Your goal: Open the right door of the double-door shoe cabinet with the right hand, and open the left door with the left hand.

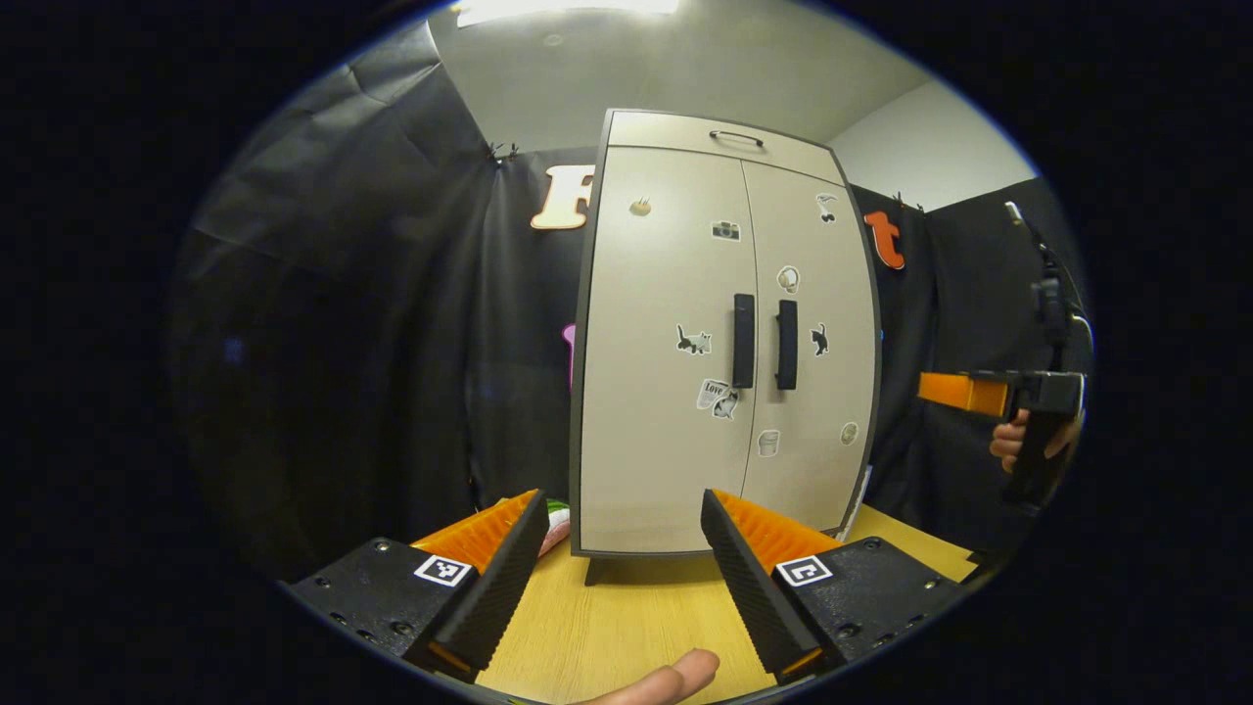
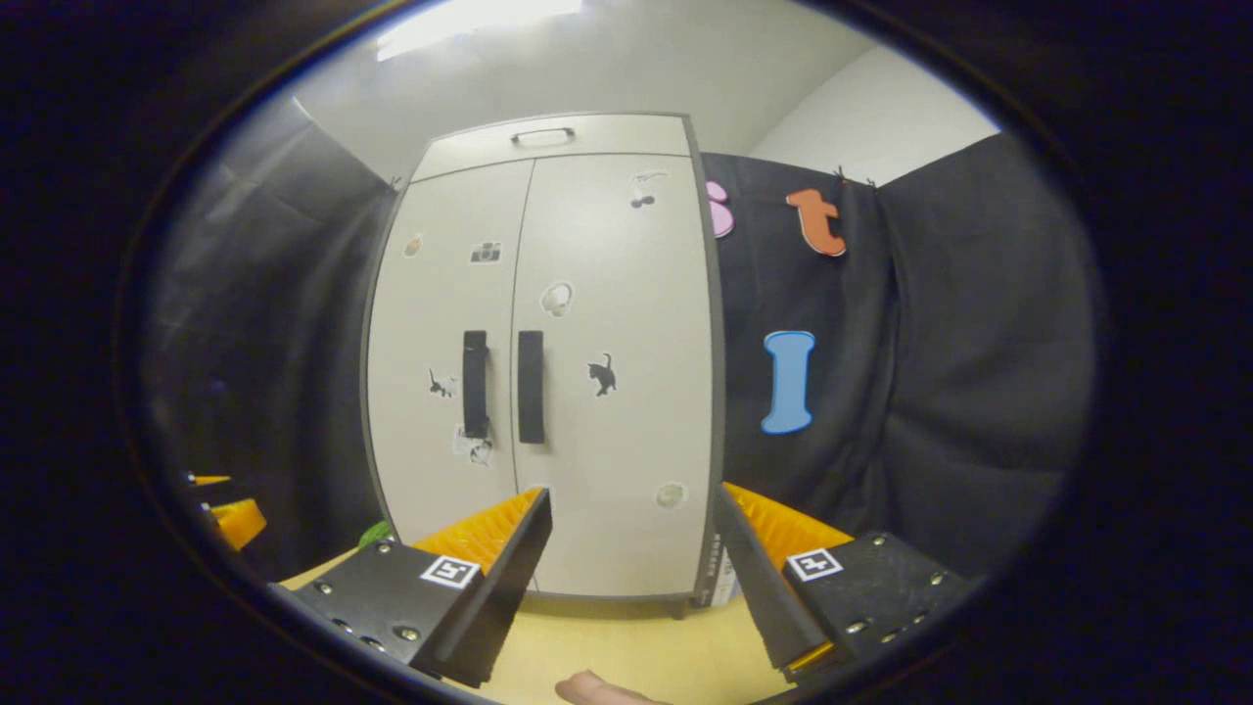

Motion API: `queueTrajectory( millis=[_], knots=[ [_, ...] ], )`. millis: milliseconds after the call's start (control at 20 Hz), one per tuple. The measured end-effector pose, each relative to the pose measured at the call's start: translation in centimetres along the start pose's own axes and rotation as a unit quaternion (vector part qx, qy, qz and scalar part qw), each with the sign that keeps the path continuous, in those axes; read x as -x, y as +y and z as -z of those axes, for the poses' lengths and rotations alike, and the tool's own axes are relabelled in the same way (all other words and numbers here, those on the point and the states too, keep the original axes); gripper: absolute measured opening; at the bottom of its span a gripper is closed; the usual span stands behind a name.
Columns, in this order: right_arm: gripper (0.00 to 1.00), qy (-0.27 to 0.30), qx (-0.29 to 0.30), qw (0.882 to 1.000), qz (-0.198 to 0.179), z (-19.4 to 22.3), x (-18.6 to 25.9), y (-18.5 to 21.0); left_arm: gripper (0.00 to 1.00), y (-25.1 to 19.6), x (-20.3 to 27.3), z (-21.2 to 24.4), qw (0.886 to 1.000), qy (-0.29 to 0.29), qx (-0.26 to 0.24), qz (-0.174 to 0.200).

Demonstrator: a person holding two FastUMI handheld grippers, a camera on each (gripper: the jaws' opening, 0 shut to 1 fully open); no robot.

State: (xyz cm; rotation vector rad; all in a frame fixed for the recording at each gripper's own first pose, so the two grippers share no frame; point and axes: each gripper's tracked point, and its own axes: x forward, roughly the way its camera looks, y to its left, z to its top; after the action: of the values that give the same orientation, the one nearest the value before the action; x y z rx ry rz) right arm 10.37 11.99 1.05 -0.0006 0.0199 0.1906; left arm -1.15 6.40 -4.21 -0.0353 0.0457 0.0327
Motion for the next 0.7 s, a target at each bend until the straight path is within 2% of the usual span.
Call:
queueTrajectory(
  millis=[50,150,200,250,300,350,400,650,700],
  knots=[
    [0.94,-0.008,0.005,1.0,-0.007,-0.7,-1.2,1.0,0.97,0.3,-0.2,0.2,1.0,0.004,0.0,-0.002],
    [0.98,-0.023,0.009,1.0,-0.018,-2.2,-3.8,2.8,0.98,0.7,-0.3,0.5,1.0,0.006,-0.001,-0.002],
    [0.94,-0.026,0.011,0.999,-0.024,-2.8,-5.2,3.8,0.98,0.6,-0.3,0.7,1.0,0.007,-0.001,0.0],
    [0.94,-0.028,0.014,0.999,-0.031,-3.1,-6.7,4.8,0.98,0.7,-0.3,0.7,1.0,0.005,0.001,0.002],
    [0.98,-0.031,0.015,0.999,-0.032,-3.6,-8.1,5.5,0.98,0.7,-0.2,0.8,1.0,0.004,0.005,0.005],
    [0.94,-0.031,0.013,0.999,-0.026,-3.7,-9.6,5.9,0.98,0.6,-0.1,0.9,1.0,0.004,0.007,0.009],
    [0.98,-0.029,0.01,0.999,-0.022,-3.8,-11.0,6.3,0.98,0.5,-0.1,1.1,1.0,0.004,0.007,0.012],
    [0.98,0.003,-0.014,0.999,-0.031,-2.8,-16.3,9.5,0.95,0.9,-0.3,2.3,1.0,0.007,-0.013,0.019],
    [0.94,0.007,-0.014,0.999,-0.029,-2.5,-17.1,9.9,0.98,1.0,-0.3,2.6,1.0,0.008,-0.017,0.021]
  ],
)
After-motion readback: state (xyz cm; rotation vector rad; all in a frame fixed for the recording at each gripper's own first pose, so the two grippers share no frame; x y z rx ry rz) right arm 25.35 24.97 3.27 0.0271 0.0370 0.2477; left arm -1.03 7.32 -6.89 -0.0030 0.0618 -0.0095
